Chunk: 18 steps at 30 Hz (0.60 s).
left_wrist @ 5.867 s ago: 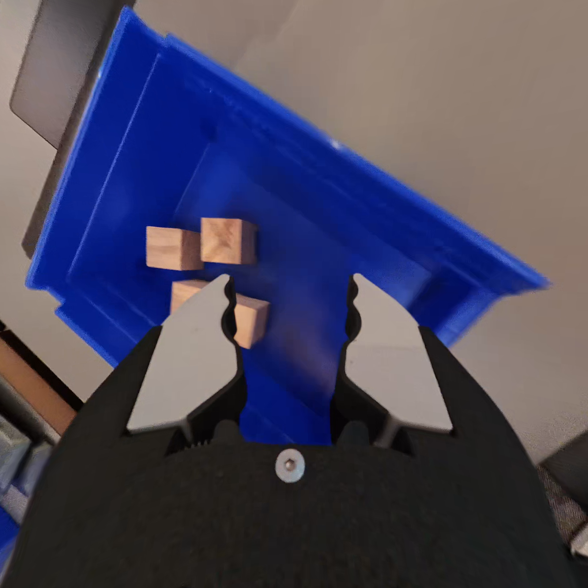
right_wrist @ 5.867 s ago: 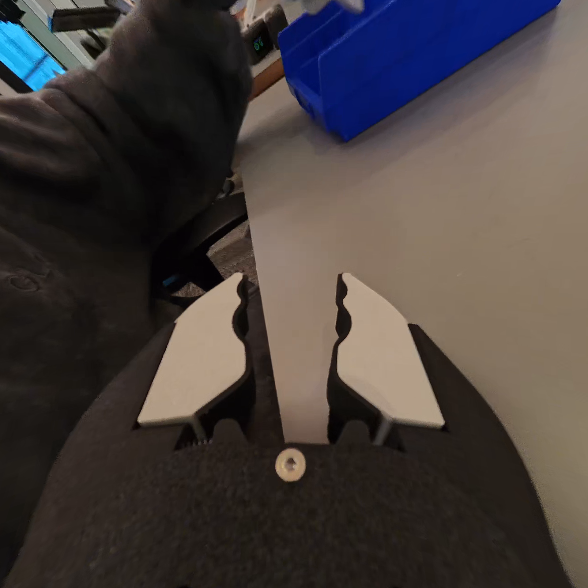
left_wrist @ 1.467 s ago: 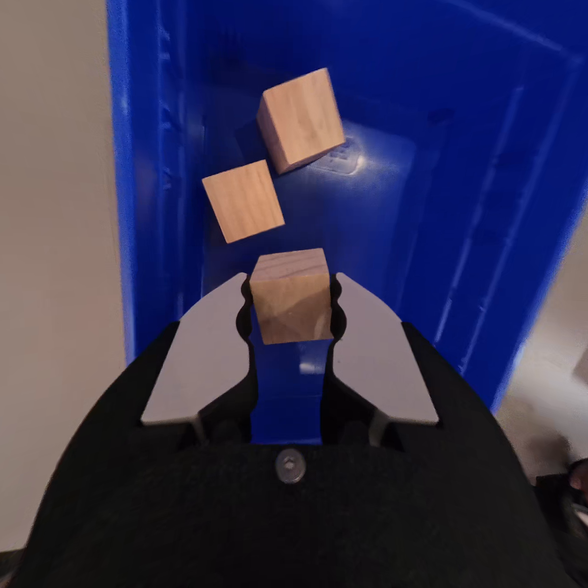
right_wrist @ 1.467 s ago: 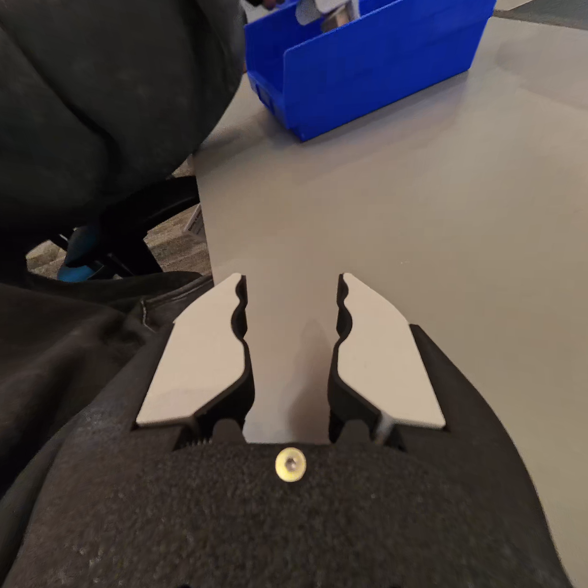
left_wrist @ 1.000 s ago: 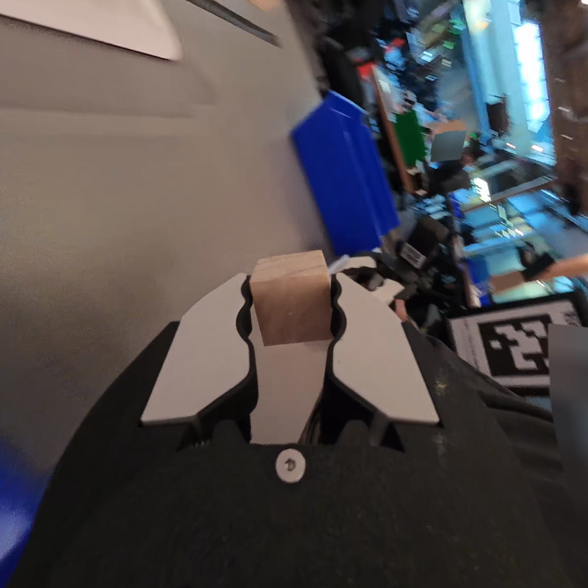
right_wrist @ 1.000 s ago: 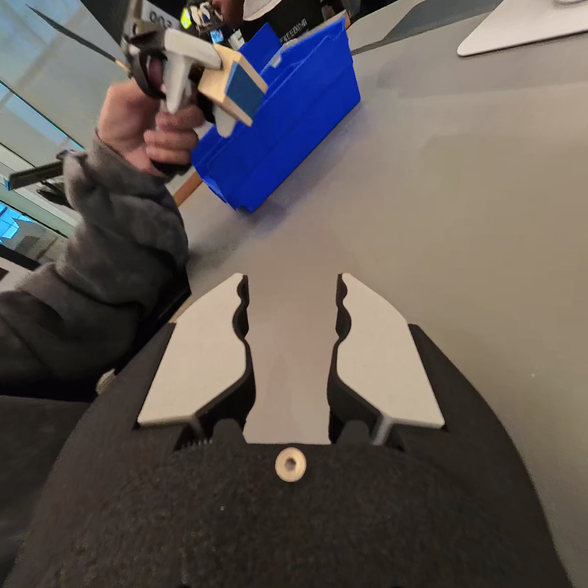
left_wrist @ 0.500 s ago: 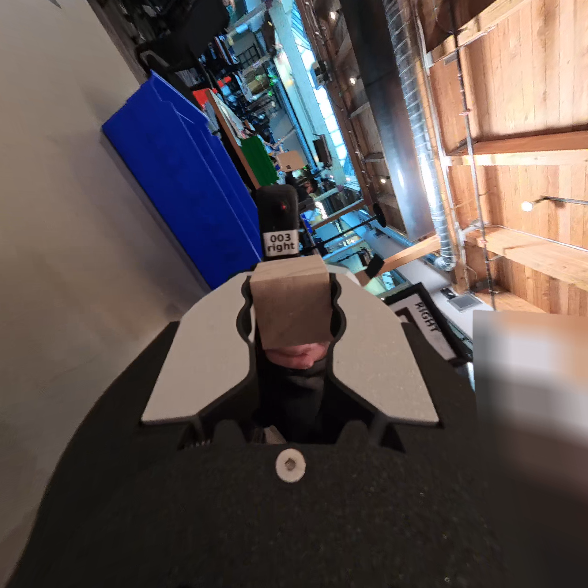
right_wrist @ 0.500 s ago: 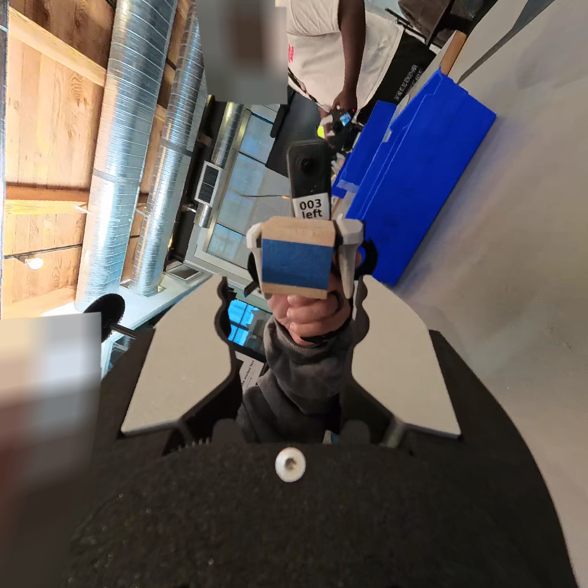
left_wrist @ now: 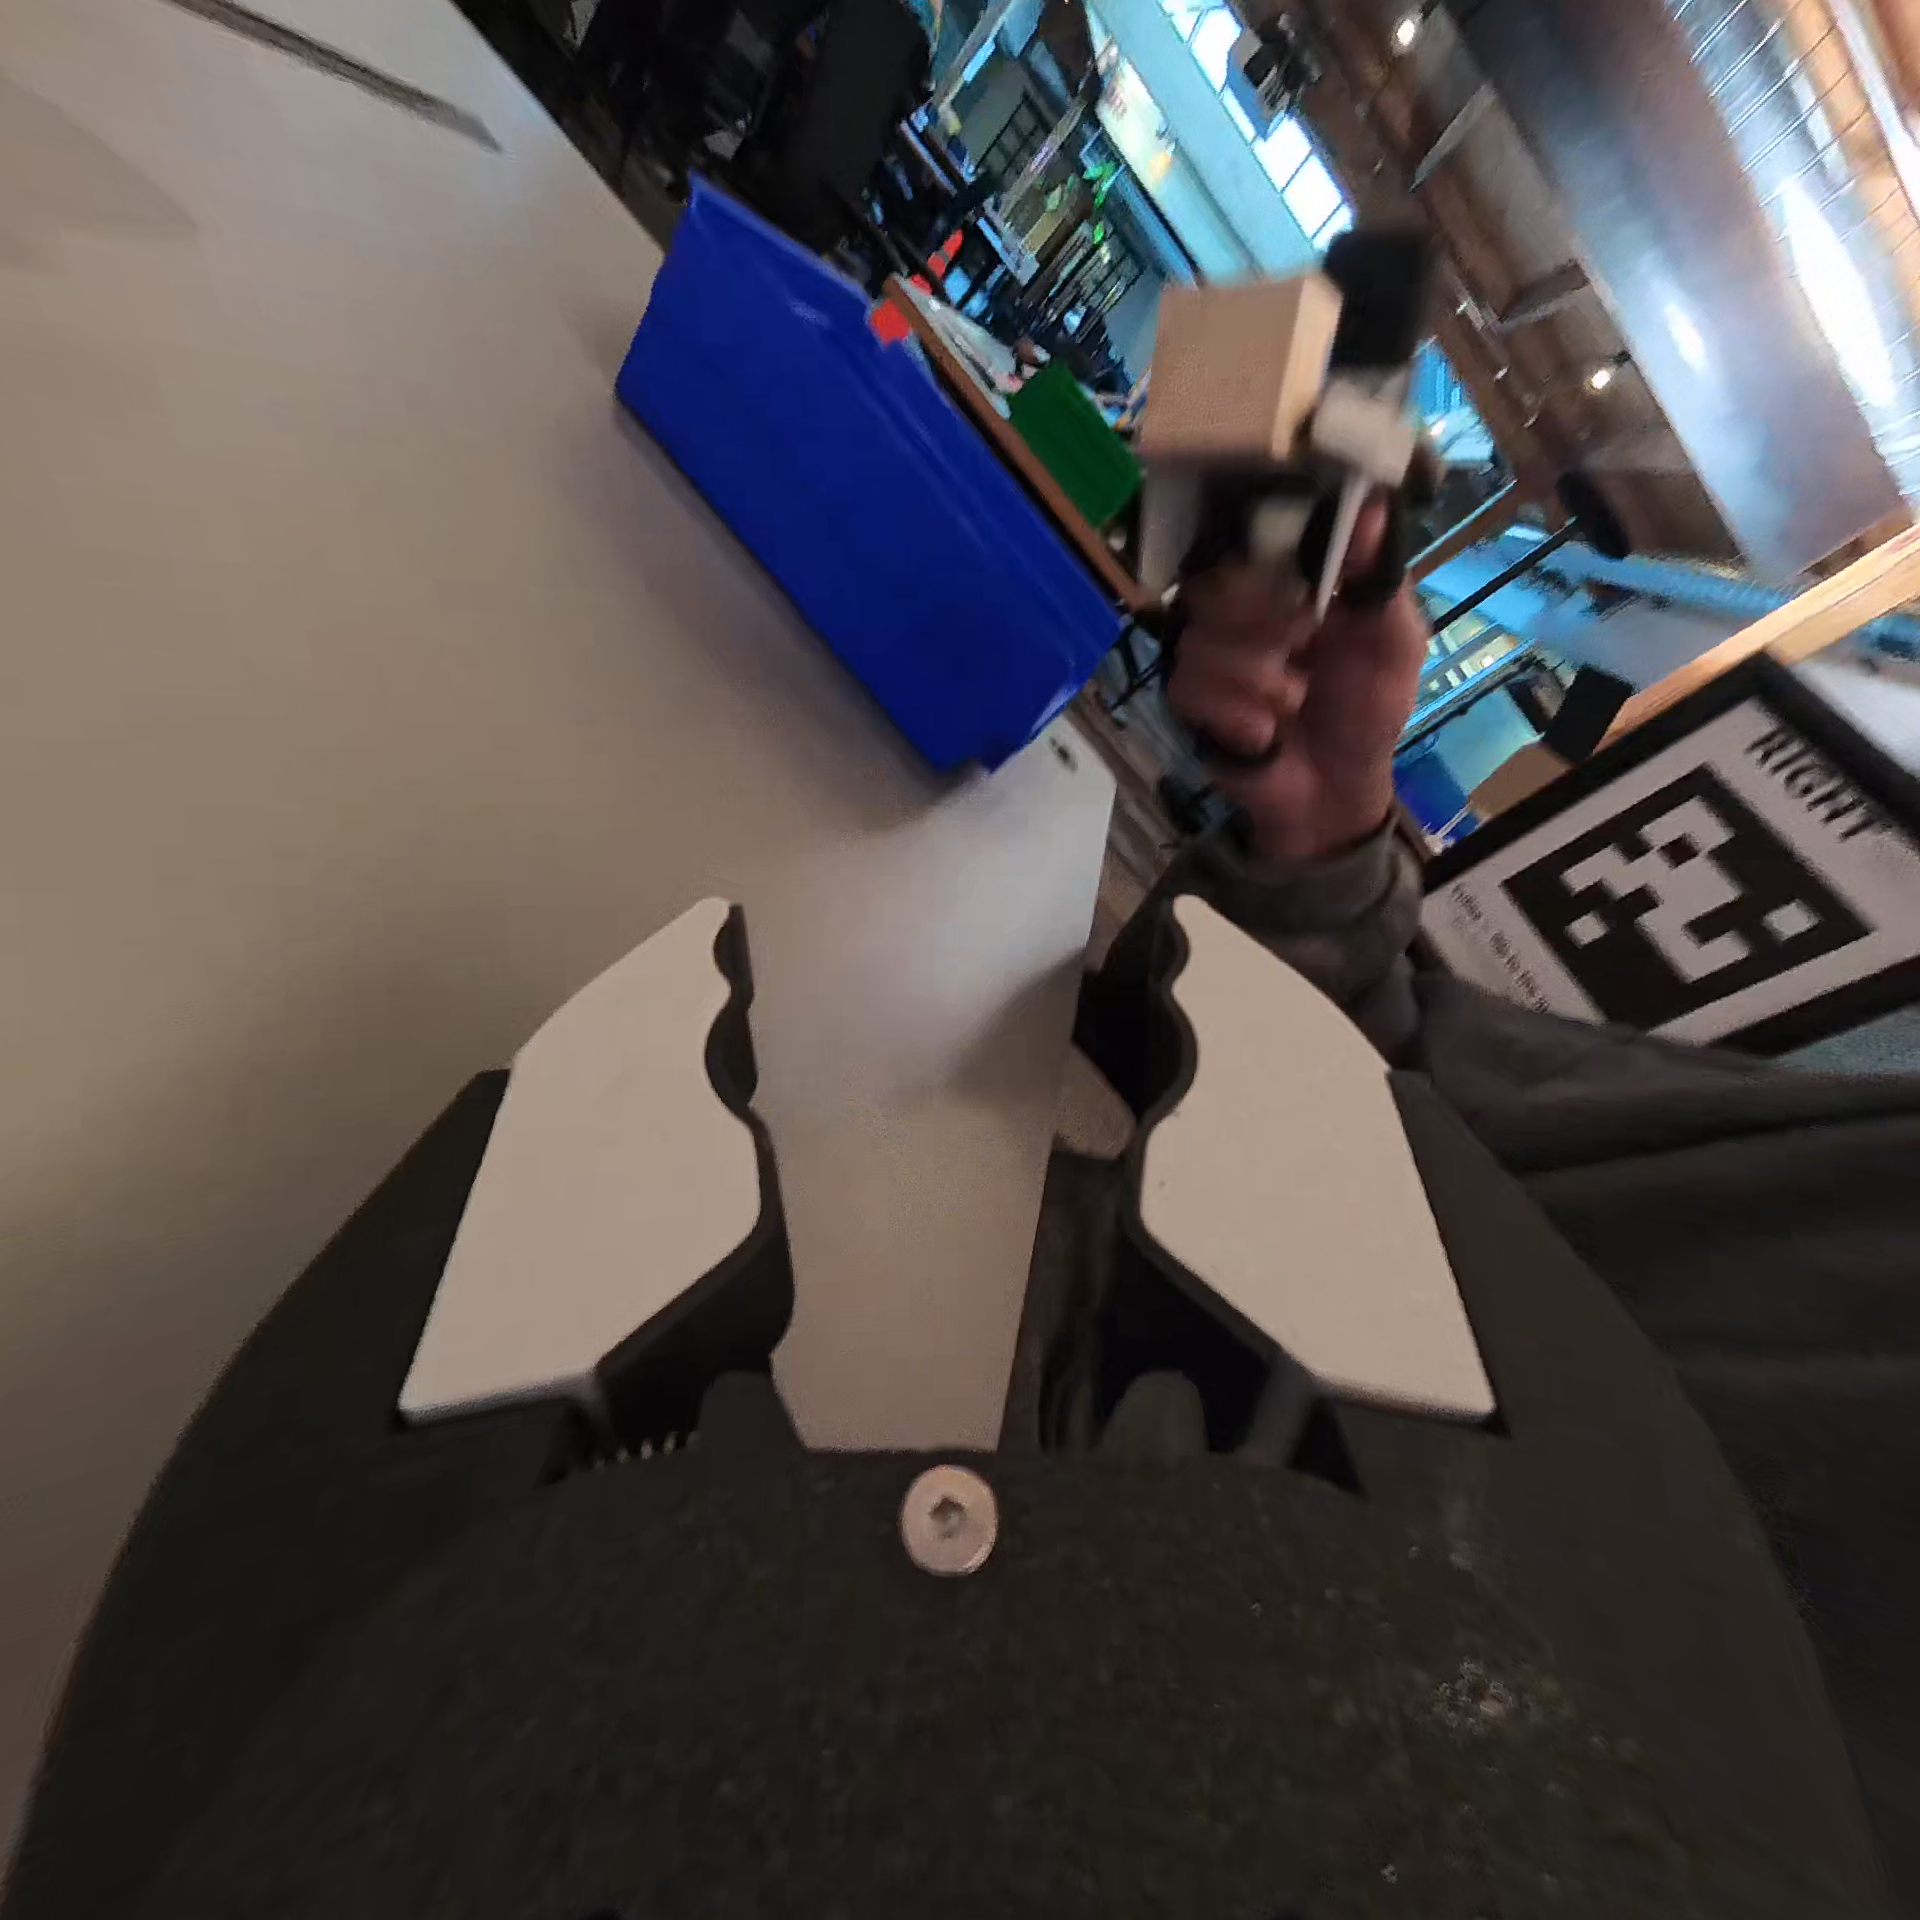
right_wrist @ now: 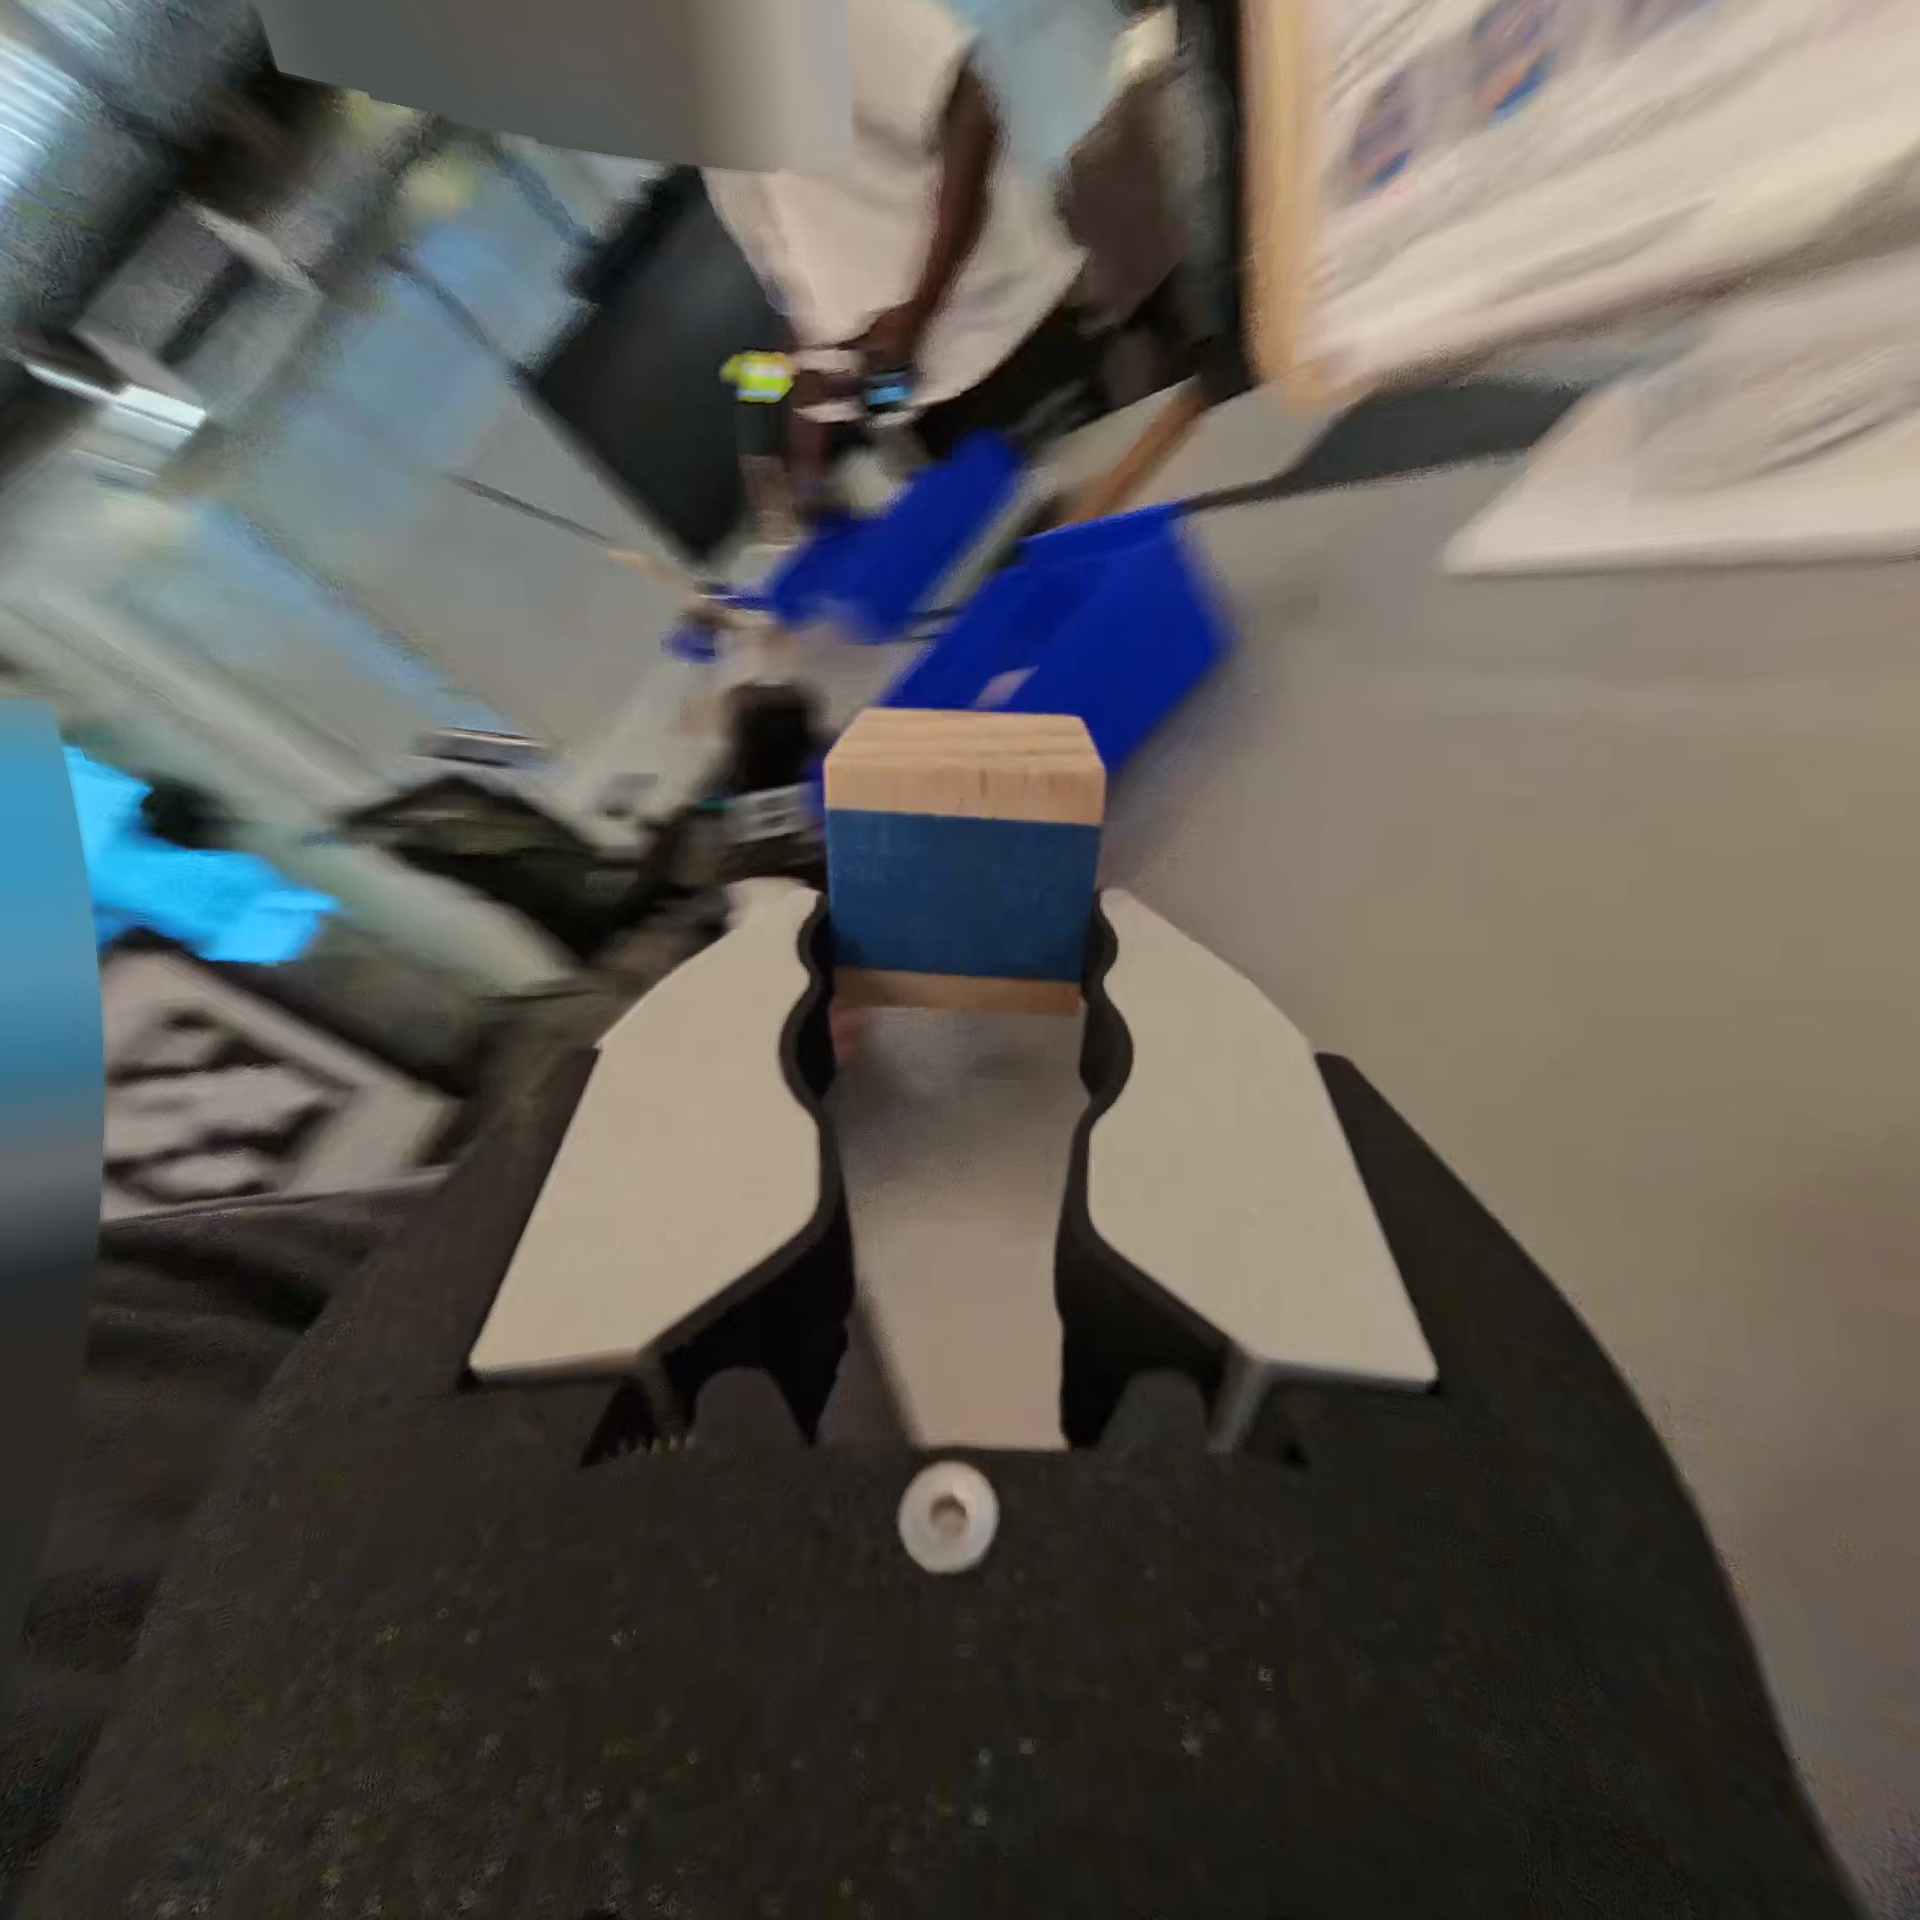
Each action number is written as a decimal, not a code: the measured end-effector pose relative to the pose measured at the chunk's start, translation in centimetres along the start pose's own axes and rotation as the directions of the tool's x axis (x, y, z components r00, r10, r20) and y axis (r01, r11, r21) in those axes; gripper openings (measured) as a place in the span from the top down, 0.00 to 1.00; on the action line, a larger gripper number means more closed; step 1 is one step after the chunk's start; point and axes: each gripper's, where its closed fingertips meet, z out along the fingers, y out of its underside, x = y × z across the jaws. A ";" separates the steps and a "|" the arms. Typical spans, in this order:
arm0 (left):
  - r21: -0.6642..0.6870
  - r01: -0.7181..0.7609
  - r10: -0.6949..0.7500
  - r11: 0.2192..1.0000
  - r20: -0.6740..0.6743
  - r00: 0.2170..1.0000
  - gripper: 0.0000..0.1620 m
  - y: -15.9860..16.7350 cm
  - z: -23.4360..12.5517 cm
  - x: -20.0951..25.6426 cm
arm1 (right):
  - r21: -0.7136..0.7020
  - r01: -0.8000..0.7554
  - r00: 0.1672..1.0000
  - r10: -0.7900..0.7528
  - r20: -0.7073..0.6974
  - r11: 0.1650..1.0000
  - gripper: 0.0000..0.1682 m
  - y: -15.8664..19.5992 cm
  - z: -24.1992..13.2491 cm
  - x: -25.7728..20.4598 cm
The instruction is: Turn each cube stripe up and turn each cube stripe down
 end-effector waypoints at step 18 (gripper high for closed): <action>-0.171 -0.050 0.045 0.984 -0.029 0.999 0.59 6.7 -0.5 1.1 | -0.536 -0.388 0.528 -0.296 -0.796 0.750 0.73 4.2 -13.5 27.2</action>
